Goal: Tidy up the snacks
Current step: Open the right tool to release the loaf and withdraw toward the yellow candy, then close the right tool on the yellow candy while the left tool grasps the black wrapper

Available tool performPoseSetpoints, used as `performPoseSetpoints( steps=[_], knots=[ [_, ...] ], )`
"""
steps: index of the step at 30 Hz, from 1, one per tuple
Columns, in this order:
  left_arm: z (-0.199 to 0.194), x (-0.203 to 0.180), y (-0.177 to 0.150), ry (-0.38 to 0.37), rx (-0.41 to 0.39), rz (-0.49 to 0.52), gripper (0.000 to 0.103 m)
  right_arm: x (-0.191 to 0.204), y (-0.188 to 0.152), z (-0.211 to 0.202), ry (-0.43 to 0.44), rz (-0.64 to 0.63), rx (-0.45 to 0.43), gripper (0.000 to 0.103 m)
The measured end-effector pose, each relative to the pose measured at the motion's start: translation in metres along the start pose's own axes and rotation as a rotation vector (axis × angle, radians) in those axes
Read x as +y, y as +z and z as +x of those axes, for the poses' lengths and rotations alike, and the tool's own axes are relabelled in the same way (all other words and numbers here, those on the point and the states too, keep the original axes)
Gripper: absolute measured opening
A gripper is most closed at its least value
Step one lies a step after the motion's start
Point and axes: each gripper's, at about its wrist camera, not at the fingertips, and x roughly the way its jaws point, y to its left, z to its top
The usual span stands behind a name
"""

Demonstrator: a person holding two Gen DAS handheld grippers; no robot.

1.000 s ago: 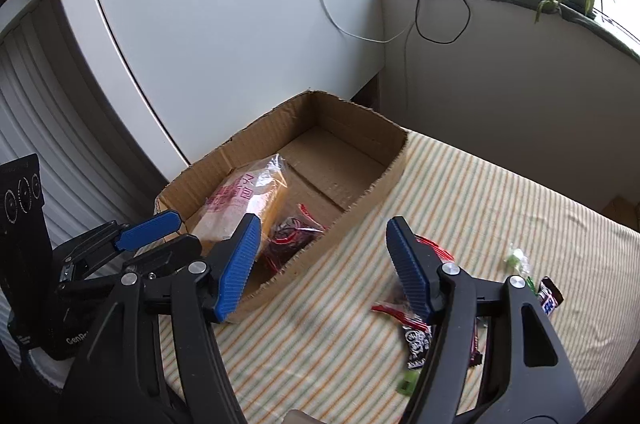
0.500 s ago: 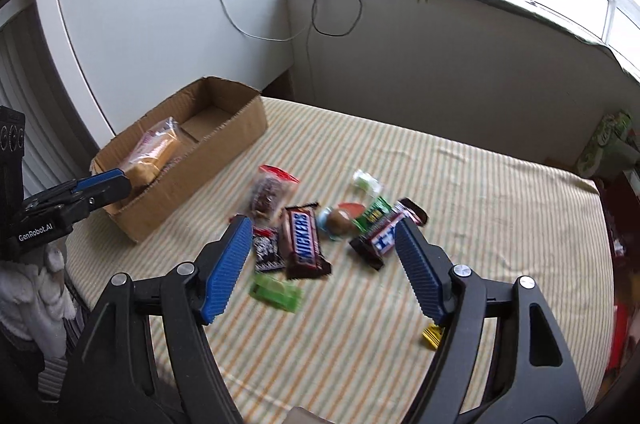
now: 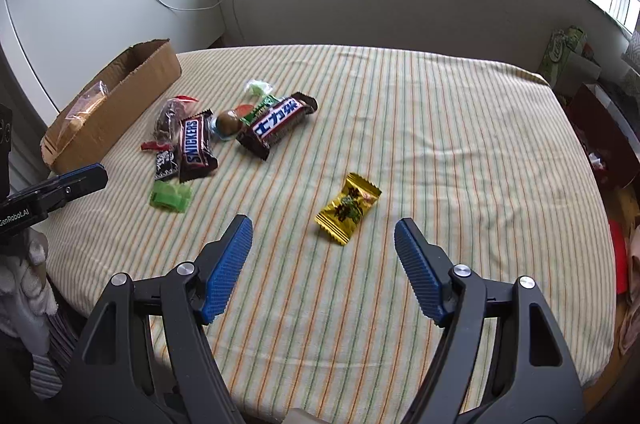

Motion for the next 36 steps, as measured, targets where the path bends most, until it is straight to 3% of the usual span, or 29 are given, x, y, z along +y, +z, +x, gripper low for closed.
performPoseSetpoints(
  steps=[4,12,23,33,36],
  knots=[
    [0.01,-0.003,0.001,-0.004,0.023,0.002,0.044,-0.005,-0.003,0.014,0.011,0.027,0.034,0.075],
    [0.029,-0.003,0.009,-0.003,0.067,-0.005,0.044,-0.016,0.007,0.045,0.024,0.097,0.08,0.055],
    [0.059,-0.018,0.016,0.06,0.11,0.047,0.044,-0.006,0.019,0.058,-0.02,0.031,0.065,0.054],
    [0.065,-0.019,0.019,0.143,0.111,0.113,0.044,-0.006,0.02,0.061,-0.032,0.004,0.057,0.043],
    [0.065,-0.01,0.022,0.177,0.105,0.097,0.035,-0.006,0.02,0.061,-0.034,0.003,0.055,0.043]
  ],
)
